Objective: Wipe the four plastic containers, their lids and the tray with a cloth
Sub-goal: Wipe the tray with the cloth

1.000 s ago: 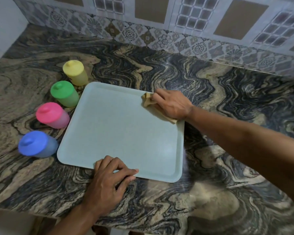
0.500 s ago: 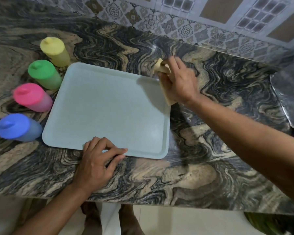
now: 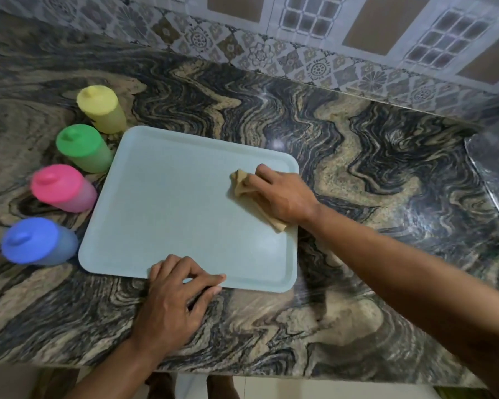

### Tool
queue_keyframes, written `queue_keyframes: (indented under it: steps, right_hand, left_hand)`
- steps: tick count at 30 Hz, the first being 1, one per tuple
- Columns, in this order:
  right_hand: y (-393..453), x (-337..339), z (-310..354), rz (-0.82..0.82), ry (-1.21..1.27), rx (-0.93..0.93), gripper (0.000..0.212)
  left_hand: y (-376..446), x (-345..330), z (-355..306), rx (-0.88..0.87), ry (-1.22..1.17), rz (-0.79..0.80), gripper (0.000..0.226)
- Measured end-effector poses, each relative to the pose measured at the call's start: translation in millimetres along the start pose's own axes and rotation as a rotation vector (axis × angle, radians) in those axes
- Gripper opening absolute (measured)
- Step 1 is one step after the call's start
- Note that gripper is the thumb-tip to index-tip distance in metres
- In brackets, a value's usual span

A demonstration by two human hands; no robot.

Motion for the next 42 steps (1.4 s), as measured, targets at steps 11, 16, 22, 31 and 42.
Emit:
queue_keyframes:
  steps: [11, 16, 22, 31, 42]
  right_hand:
    - [38.8, 15.6, -26.3, -0.128, -0.098, -0.164, 0.026]
    - [-3.3, 27.2, 78.5, -0.055, 0.267, 0.003, 0.026]
    - [-22.5, -9.1, 105.6, 0.105, 0.274, 0.164, 0.022]
    - [72.3, -2.6, -19.1, -0.04, 0.02, 0.061, 0.021]
    - [74.8, 13.7, 67.8, -0.06, 0.217, 0.016, 0.03]
  left_hand:
    - [-1.4, 0.7, 2.9, 0.002, -0.011, 0.019, 0.025]
    - [-1.6, 4.8, -0.1, 0.003, -0.017, 0.0, 0.018]
    - [-1.7, 4.4, 0.6, -0.011, -0.009, -0.022, 0.012]
    - [-3.2, 1.1, 3.6, 0.018, -0.039, -0.018, 0.016]
    - [-0.1, 9.2, -1.2, -0.008, -0.025, 0.003, 0.013]
Point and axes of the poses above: each hand's wrist, its own y-axis towards the middle knuckle, its own x-axis out of the back of the hand, z = x × y, the point moved 1 cm from there along y, towards the middle knuckle, and after that the axes turned 2 degrees about y, right-handed, at the moved point
